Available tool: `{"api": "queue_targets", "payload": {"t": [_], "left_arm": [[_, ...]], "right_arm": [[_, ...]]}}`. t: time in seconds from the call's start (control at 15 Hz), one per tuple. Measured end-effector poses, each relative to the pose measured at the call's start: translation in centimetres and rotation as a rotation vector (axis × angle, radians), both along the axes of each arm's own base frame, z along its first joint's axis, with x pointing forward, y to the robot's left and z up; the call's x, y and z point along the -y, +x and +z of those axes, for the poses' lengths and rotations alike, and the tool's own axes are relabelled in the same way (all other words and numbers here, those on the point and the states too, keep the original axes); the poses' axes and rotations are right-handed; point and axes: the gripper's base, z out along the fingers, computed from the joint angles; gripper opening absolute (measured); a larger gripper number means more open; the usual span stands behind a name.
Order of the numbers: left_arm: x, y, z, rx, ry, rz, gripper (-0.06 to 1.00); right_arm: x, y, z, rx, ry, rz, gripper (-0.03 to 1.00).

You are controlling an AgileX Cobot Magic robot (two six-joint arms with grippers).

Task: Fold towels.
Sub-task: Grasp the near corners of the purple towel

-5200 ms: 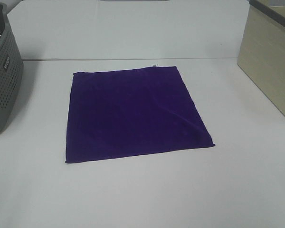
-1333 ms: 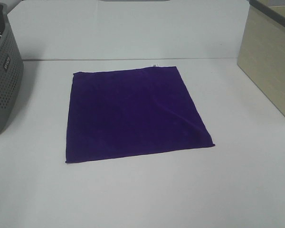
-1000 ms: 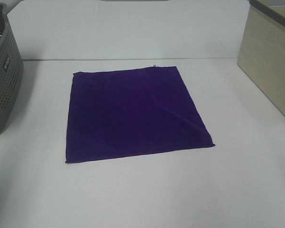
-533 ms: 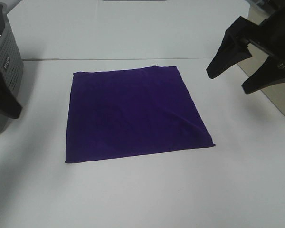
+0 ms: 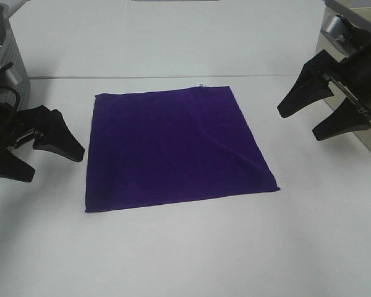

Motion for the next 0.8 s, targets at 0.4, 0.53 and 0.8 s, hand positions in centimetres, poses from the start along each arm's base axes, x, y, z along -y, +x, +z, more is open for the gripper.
{"api": "queue_targets", "payload": {"t": [0.4,0.53,0.8], "left_arm": [[-1.0,1.8,-6.3,-0.036,-0.123,-0.018,0.99],[-0.9,1.8,-7.5,-0.062,-0.144,-0.015,0.99],[-0.9,1.9,-7.5,-0.061,-0.146,-0.009,0.99]], "right_arm": [[0.4,0.6,-1.3,-0.005,-0.046,-0.041,0.93],[0.5,1.3,-5.1,-0.074,-0.047,-0.015,0.93],[0.6,2.3,-8.4,-0.056,-0.048,0.012,0.93]]}}
